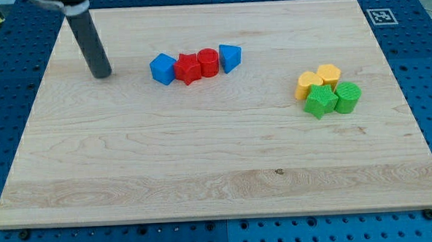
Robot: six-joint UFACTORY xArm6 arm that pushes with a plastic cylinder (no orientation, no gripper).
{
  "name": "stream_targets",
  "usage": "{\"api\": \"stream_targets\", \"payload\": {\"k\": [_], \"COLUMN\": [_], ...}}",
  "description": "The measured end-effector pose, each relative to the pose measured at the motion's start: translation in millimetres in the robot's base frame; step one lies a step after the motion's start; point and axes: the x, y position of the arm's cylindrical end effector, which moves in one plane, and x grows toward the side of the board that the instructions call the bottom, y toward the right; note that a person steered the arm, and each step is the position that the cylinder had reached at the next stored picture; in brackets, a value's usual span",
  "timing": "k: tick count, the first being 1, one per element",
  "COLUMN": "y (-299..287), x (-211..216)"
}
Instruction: Point your arm at the bottom left of the green star
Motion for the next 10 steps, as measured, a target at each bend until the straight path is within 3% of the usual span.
{"api": "stream_targets", "payload": {"k": [2, 4, 5, 10], "y": [98.9, 231.7, 265.2, 291.8], "x": [64.5, 91.2, 118.6, 120.4]}}
